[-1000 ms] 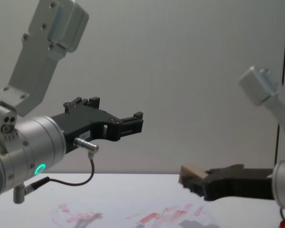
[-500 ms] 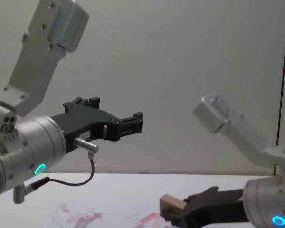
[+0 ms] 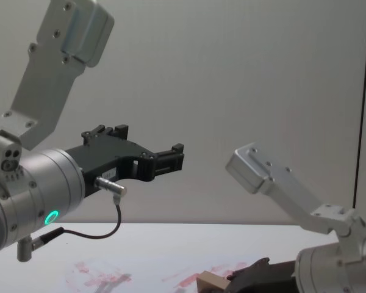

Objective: Use the one hand to pick up the stamp and affix it onto the A4 paper.

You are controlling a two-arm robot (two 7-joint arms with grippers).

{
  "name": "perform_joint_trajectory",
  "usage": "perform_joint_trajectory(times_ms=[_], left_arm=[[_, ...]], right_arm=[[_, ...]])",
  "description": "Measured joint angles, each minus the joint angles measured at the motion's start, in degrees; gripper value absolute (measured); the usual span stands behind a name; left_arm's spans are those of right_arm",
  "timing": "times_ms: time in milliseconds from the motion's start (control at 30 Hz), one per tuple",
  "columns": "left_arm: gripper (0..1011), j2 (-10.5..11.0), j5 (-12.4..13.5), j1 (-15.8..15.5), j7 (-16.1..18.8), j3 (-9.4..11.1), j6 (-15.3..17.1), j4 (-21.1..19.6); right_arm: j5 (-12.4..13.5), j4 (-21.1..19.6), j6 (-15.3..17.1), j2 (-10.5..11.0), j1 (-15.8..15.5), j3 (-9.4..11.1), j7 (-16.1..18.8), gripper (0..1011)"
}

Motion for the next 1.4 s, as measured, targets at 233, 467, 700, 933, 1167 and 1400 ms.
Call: perform_joint_trajectory(times_ms=[233,467,700,933,1167,1400], left_arm=[[1002,0.0,0.0,0.0,0.0,0.0,0.0,0.0],[1002,0.0,0.0,0.0,0.0,0.0,0.0,0.0],[1002,0.0,0.0,0.0,0.0,0.0,0.0,0.0],[1002,0.0,0.0,0.0,0.0,0.0,0.0,0.0],[1003,0.0,0.0,0.0,0.0,0.0,0.0,0.0],[1002,0.0,0.0,0.0,0.0,0.0,0.0,0.0]], right_arm=[[-0.1,0.2,0.9,-0.2,0.1,-0.3,-0.7,218],[-0.2,0.3,1.4,-0.3,0.1,-0.4,-1.0,218],[0.3,0.5,1.3,-0.2,0.2,-0.3,-1.5,218],[2.7,-0.6,0.5,-0.1,0.6,0.6,-2.5,218],[6.5,-4.3,0.5,0.9,0.4,2.5,-4.3,218],[10.4,-9.6,1.9,3.5,-1.6,5.2,-7.6,218]])
